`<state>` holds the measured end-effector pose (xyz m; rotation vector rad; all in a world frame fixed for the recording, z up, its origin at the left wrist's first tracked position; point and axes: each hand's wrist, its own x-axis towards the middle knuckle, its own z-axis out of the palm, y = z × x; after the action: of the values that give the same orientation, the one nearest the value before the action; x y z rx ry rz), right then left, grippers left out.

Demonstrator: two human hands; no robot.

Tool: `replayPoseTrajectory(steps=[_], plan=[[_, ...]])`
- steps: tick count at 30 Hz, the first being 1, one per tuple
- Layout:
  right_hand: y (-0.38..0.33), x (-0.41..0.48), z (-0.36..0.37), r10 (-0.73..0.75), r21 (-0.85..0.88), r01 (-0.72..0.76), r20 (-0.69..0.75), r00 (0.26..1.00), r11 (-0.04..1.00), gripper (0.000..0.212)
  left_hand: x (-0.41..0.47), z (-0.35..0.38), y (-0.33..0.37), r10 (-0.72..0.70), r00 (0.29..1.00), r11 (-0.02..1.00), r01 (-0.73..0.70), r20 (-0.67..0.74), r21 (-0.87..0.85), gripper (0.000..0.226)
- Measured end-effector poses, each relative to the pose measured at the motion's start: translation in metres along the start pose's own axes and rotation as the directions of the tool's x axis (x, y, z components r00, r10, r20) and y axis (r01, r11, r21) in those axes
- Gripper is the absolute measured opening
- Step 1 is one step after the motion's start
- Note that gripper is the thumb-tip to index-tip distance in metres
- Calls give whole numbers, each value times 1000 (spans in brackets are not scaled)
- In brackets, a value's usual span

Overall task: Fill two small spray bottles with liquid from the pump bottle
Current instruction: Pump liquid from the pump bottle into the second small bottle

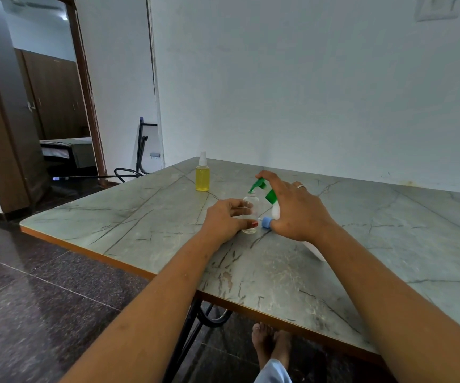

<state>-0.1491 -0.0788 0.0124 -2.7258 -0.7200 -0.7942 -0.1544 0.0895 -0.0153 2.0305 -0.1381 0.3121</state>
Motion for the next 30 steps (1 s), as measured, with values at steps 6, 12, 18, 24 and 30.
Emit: replayPoseTrajectory(steps=[6,12,18,24,30], plan=[[-4,2,0,6,32,-6,-2,1000,999,82,-2,0,2,-3,1000,1000,4,-7,30,53],[-2,0,-1,-8,-18,8,11,1000,1000,98,-2,0,2,-7,1000,999,8,-15,35,53],[-2,2,0,14,50,-15,12,1000,999,81,-1,1,2,1,1000,998,0,-16,67,54],[-6,2,-1,8,46,-8,7,1000,999,81,-1,2,3,-11,1000,997,12,-23,75,55],[-2,1,-1,8,1,-8,9,1000,1000,91,-1,1,1,3,999,996,1,-39,85,54]])
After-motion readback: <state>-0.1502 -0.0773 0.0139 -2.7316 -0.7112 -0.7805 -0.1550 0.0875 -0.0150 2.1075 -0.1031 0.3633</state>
